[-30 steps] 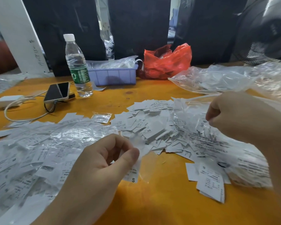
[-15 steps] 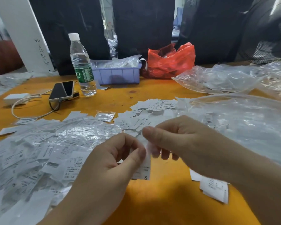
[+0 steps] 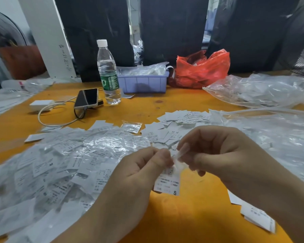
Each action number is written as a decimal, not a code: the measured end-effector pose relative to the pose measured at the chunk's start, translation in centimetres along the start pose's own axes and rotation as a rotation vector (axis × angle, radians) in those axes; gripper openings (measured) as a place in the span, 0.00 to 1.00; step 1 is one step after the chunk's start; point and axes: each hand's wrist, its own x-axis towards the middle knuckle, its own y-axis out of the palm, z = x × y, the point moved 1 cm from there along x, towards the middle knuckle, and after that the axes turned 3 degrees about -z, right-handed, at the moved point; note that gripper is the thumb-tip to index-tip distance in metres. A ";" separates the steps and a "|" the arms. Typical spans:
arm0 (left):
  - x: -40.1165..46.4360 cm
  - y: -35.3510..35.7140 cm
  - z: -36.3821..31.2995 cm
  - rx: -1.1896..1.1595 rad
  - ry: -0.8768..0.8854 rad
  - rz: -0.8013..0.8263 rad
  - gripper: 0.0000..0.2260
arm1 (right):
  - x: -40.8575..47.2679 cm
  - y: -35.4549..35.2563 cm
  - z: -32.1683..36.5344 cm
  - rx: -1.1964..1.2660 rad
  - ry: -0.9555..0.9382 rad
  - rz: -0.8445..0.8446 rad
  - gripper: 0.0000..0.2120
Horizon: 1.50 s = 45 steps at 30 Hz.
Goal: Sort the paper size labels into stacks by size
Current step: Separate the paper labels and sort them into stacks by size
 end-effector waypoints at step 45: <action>0.2 -0.8 -0.1 0.103 0.080 -0.130 0.08 | 0.0 1.8 -0.8 0.241 0.258 -0.034 0.27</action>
